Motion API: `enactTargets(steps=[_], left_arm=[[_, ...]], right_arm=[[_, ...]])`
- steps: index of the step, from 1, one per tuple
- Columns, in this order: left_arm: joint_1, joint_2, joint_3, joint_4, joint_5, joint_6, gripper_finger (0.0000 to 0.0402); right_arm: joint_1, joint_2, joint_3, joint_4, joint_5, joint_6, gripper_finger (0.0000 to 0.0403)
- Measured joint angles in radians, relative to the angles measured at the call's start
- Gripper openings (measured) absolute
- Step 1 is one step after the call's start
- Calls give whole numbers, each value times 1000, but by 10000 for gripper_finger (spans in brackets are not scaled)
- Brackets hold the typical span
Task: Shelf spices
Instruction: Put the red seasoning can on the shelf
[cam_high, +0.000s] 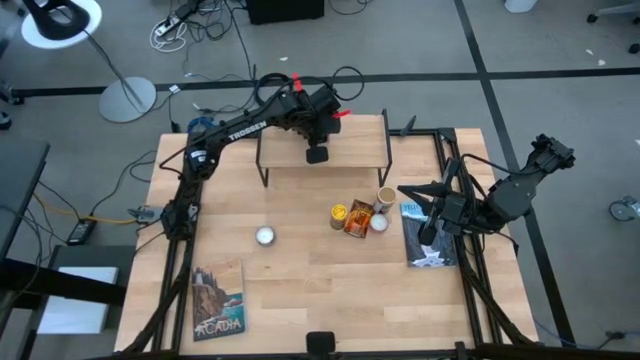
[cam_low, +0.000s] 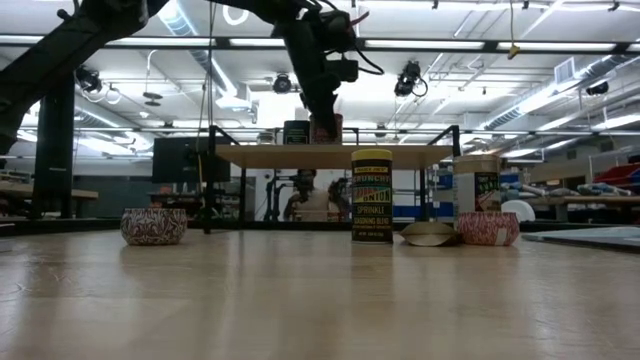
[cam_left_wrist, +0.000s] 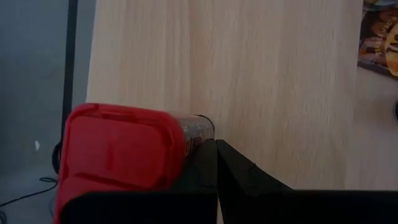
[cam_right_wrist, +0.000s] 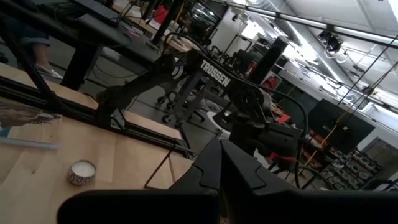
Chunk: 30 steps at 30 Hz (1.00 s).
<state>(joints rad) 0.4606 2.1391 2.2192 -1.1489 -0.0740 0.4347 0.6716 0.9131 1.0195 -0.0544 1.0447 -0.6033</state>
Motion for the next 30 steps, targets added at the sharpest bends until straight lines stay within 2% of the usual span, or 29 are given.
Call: enactTargets(steps=[9,16,23,30], left_arm=[[-56,-3,17,-31,-2,7,0],[-90,-7,137,-146,-86,-15,0],[-73,-31,126,-318,-115,-109,0],[-66,-31,126,-317,-142,-125,0]], right_arm=[[0,0,0,0,0,0,6],[0,0,0,-3,0,-1,4],[0,0,0,-4,2,-1,6],[0,0,0,-3,2,-1,4]])
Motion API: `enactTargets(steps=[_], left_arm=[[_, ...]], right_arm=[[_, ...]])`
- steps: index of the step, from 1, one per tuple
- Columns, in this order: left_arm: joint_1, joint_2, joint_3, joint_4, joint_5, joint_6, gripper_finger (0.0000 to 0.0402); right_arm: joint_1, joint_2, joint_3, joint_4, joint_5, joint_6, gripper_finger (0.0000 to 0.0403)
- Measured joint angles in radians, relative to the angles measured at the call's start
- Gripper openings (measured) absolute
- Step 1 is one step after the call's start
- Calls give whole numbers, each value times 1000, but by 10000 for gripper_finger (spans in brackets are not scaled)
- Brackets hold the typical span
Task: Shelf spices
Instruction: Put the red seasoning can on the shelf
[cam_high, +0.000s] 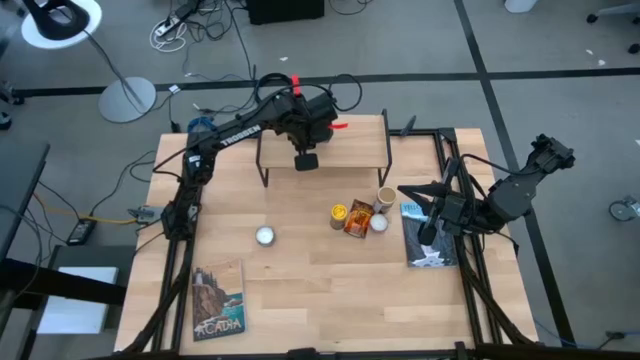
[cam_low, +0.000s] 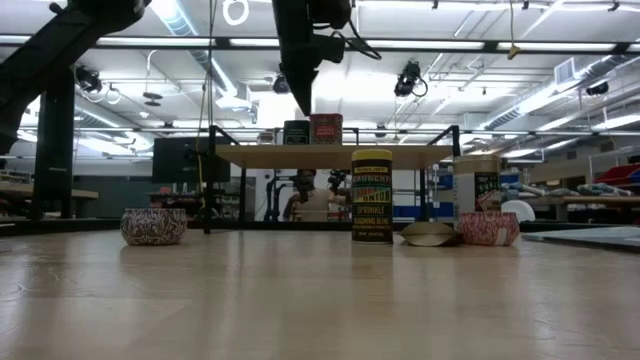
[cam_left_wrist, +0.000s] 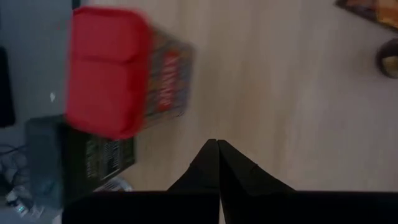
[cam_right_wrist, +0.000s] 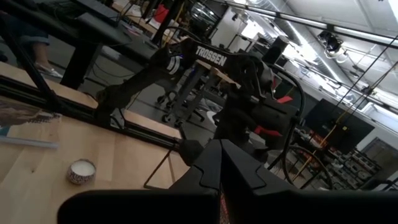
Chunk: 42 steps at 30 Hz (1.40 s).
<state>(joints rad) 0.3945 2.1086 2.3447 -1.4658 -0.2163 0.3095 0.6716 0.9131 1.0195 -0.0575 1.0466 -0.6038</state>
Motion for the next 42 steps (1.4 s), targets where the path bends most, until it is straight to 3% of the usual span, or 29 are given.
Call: enactTargets(steps=[10,30,42], left_arm=[[80,1,-49,23,-12,-25,0],[90,1,-132,257,43,40,0],[80,-8,-129,196,41,25,0]], right_arm=[[0,0,0,3,-1,0,4],[0,0,0,3,-2,-1,6],[0,0,0,0,-2,-1,6]])
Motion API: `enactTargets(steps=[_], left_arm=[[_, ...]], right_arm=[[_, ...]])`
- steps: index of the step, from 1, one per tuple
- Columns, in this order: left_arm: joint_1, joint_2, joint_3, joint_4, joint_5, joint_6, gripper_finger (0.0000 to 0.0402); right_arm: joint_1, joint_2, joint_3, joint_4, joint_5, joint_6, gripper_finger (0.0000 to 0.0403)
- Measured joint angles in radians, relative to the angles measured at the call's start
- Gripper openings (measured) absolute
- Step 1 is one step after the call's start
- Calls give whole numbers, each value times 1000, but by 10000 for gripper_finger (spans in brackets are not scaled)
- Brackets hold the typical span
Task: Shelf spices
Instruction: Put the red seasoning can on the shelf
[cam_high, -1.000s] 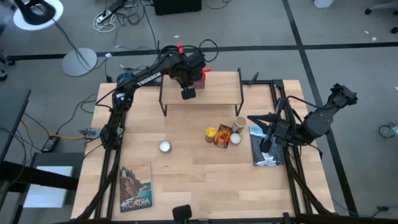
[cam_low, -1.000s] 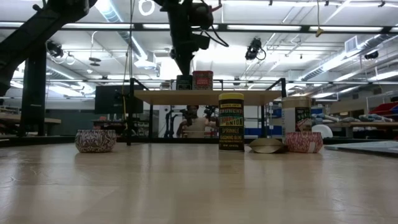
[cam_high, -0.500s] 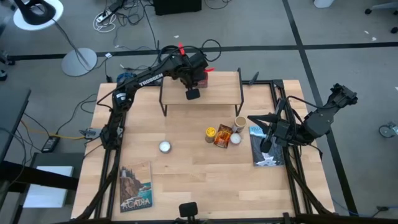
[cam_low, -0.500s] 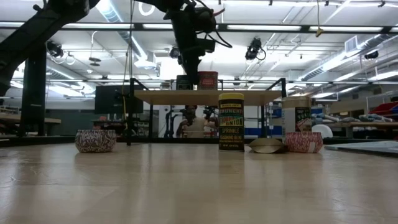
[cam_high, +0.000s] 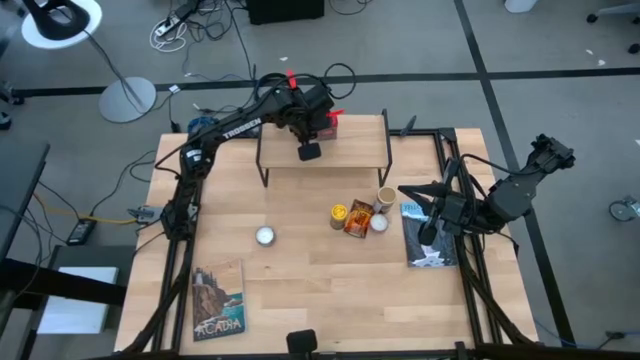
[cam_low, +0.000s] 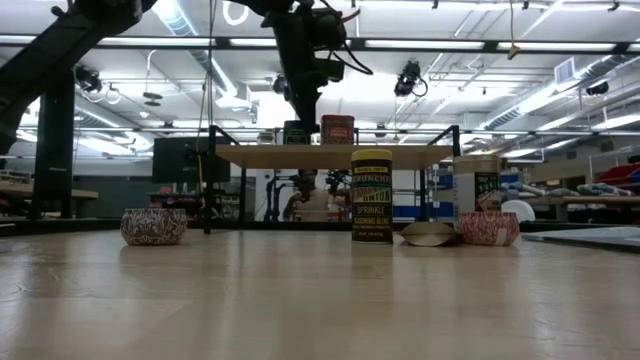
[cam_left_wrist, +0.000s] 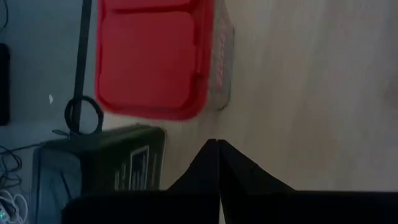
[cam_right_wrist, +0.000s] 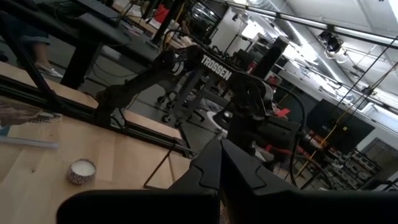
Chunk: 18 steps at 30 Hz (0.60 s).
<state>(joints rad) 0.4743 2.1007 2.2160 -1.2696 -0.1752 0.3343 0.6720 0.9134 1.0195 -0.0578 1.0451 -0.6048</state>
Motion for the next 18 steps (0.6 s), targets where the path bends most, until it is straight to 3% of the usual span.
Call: enactTargets(steps=[6,18], left_arm=[[-35,-8,1,-60,8,-24,0],[-51,-8,1,124,73,24,0]], right_arm=[[0,0,0,-7,0,0,4],[0,0,0,4,0,0,6]])
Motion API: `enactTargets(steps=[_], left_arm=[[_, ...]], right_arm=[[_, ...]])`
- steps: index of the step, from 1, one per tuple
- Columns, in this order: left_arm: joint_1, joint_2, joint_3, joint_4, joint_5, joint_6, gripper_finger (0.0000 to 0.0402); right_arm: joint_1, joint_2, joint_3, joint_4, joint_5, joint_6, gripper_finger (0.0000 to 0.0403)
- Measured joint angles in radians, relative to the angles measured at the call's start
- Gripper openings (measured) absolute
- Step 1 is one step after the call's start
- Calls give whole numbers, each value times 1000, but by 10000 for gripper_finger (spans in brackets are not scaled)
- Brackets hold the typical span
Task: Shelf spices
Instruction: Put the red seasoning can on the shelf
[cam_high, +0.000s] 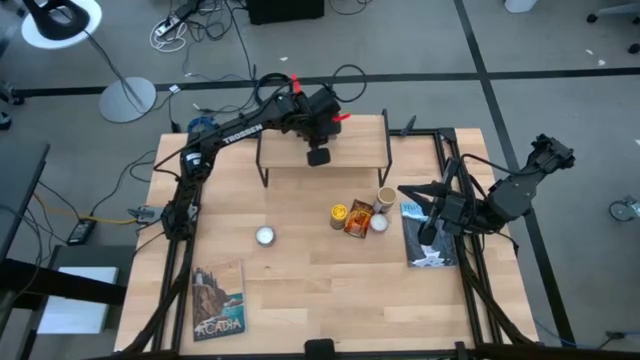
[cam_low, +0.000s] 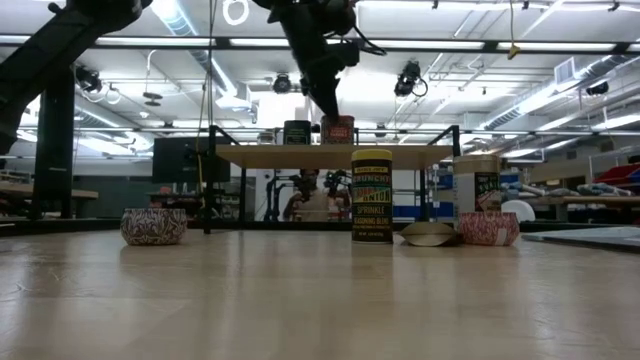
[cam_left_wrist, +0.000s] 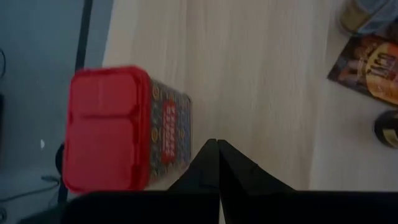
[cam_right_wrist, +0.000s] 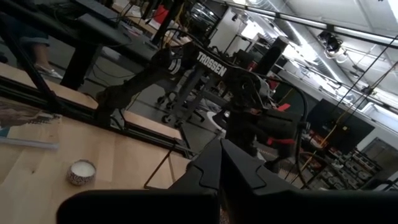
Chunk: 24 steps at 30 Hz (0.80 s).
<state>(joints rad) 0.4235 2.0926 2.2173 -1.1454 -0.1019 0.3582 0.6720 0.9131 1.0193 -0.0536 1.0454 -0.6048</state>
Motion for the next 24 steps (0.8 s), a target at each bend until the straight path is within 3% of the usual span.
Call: enactTargets(steps=[13,24], left_arm=[[35,10,0,99,44,4,0],[50,10,-91,143,62,4,0]], right_arm=[[0,0,0,0,0,0,4],[0,0,0,0,0,0,4]])
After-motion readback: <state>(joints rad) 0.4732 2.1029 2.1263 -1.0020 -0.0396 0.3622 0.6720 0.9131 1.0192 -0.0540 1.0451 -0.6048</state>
